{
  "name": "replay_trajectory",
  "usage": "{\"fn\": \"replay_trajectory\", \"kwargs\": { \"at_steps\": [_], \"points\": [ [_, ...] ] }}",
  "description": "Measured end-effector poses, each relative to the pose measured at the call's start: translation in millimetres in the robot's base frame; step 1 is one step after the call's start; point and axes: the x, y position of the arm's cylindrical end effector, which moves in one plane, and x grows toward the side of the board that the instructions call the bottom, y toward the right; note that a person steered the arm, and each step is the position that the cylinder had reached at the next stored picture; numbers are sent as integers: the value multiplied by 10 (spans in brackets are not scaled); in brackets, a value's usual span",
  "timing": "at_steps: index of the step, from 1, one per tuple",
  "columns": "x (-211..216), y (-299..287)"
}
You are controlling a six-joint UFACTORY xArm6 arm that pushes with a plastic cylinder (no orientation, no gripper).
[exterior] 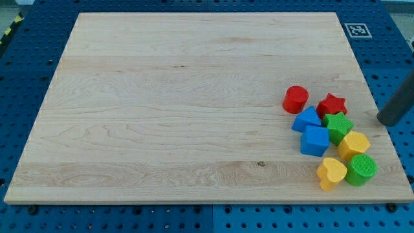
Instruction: Move the red blocks to the top left of the blue triangle
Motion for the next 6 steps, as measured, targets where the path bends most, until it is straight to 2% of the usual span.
{"fn": "replay_trajectory", "kwargs": {
  "at_steps": [3, 4, 5, 6],
  "points": [
    [-21, -708],
    [-23, -710],
    [-200, -573],
    [-257, -816]
  ]
}}
